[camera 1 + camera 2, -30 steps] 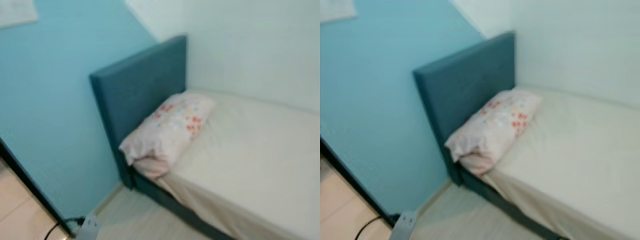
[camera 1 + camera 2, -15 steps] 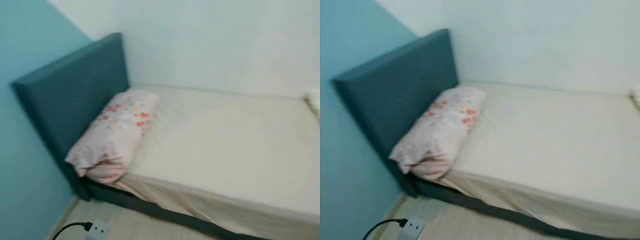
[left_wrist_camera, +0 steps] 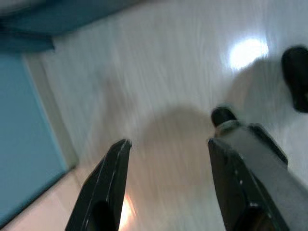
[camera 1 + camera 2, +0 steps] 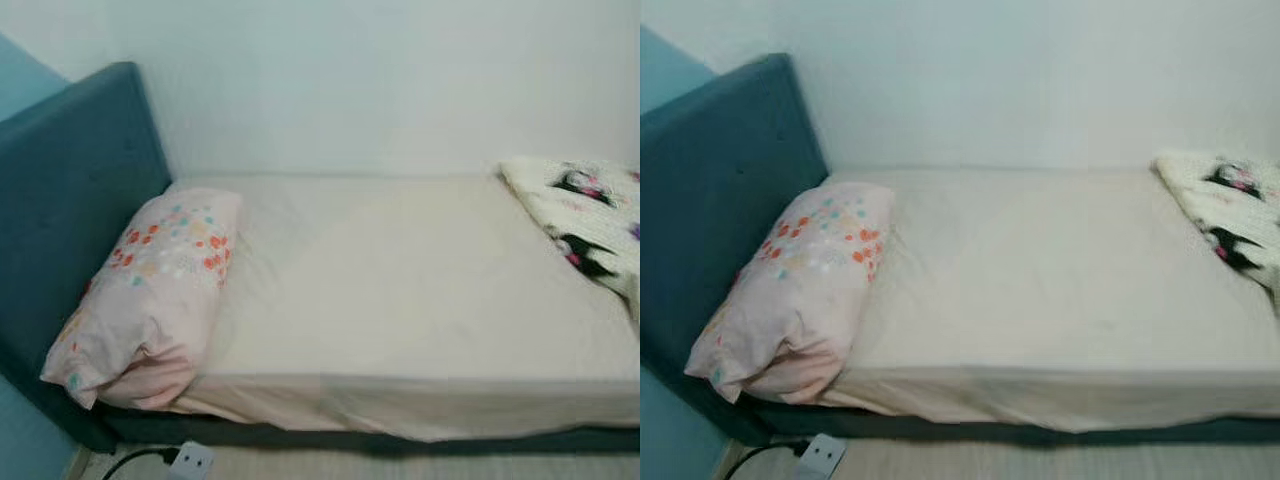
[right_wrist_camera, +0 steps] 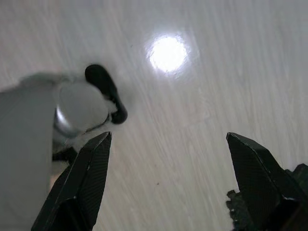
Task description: Clean up the room
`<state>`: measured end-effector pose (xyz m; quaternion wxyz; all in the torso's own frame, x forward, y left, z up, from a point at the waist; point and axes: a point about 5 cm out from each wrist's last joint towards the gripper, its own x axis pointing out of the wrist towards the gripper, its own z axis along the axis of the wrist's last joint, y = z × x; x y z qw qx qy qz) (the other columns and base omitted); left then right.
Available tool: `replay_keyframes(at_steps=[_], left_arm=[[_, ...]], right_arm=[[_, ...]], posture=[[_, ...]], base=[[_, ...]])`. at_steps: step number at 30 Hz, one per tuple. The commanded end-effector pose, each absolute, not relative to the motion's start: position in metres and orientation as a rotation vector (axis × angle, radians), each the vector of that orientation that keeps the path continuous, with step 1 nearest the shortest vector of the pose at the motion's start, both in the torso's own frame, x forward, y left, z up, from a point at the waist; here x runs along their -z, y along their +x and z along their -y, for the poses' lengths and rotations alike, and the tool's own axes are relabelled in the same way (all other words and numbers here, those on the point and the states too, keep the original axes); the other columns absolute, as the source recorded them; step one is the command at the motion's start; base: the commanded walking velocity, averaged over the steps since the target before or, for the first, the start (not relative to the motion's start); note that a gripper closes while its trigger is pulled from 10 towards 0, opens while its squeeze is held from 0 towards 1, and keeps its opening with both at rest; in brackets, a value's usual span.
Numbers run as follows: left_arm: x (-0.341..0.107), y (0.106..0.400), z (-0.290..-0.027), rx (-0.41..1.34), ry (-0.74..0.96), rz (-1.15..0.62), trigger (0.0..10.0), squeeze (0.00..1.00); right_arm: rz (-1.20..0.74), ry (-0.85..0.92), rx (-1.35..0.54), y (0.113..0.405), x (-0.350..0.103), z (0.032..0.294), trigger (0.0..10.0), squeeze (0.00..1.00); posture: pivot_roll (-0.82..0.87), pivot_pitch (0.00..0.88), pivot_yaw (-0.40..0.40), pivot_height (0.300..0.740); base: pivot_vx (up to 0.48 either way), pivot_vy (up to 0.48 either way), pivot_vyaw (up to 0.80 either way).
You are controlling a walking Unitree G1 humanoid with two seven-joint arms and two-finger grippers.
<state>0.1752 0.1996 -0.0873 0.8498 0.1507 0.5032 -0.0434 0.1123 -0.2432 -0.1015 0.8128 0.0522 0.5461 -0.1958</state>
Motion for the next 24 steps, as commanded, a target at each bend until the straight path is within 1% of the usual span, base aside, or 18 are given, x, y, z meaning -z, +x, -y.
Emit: replay_keyframes(at_steps=[1,4,8,22,24], left_arm=[[0.088,0.173,-0.202,0.082,0.314,-1.072,10.0,0.00],[0.088,0.173,-0.202,0.071,0.302,-1.077,10.0,0.00],[0.088,0.173,-0.202,0.070,0.300,-1.078,10.0,0.00],[0.089,0.170,-0.204,0.071,0.303,-1.091,10.0,0.00],[0.089,0.169,-0.205,0.073,0.305,-1.094,10.0,0.00]], right_arm=[[-1.149,0.121,0.444,0.112,0.100,0.247,10.0,0.00],[-1.119,0.117,0.445,0.119,0.097,0.250,10.0,0.00],[-1.109,0.113,0.444,0.122,0.096,0.251,10.0,0.00],[-1.106,0.092,0.432,0.122,0.096,0.251,10.0,0.00],[-1.098,0.092,0.435,0.124,0.095,0.251,10.0,0.00]], posture=[[-0.06,0.000,0.025,0.716],[-0.07,0.000,0.025,0.716],[-0.06,0.000,0.026,0.716],[-0.06,0.000,0.031,0.716],[-0.06,0.000,0.032,0.716]], base=[[0.000,-0.461,0.00],[0.000,-0.480,0.00],[0.000,-0.480,0.00],[0.000,-0.480,0.00],[0.000,0.000,0.00]])
